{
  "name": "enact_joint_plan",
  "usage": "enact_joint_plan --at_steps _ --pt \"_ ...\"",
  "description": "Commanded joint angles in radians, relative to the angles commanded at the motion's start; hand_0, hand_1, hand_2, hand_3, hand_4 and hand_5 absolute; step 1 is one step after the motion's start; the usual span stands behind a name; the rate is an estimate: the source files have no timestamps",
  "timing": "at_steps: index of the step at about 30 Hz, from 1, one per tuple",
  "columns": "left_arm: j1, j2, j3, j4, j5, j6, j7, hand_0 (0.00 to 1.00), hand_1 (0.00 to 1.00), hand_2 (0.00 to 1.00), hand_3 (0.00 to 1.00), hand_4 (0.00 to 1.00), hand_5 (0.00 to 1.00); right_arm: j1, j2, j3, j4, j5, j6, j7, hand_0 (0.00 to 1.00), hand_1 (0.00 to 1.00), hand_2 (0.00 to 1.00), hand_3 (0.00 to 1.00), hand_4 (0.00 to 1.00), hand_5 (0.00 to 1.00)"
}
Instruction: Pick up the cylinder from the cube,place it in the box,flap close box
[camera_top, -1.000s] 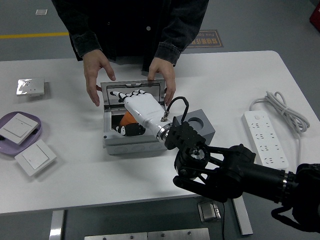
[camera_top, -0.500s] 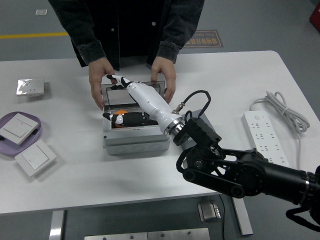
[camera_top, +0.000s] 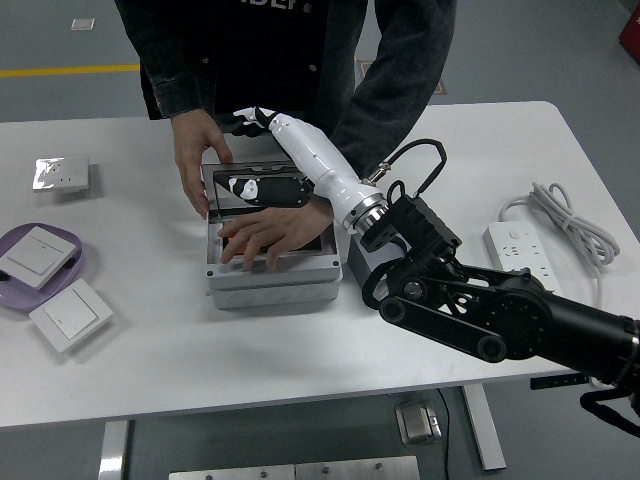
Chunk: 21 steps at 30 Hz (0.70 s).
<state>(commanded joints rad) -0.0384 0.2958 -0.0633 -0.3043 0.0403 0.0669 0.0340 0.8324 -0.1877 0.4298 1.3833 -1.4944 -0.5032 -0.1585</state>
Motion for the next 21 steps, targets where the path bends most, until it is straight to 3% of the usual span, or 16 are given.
enact_joint_plan --at_steps 12,21 --pt "-0.001 0.003 -0.001 0.0 0.002 0.0 0.001 0.614 0.629 0.606 0.634 0.711 0.246 0.035 0.011 -0.008 -0.115 0.024 0.033 -0.007 0.781 0.706 0.682 0.761 0.791 0.398" --pt "-0.008 0.007 -0.001 -0.001 0.005 0.0 0.001 0.614 0.628 0.605 0.633 0.711 0.246 0.068 0.03 -0.053 -0.263 0.131 0.041 0.038 0.781 0.706 0.684 0.761 0.762 0.367"
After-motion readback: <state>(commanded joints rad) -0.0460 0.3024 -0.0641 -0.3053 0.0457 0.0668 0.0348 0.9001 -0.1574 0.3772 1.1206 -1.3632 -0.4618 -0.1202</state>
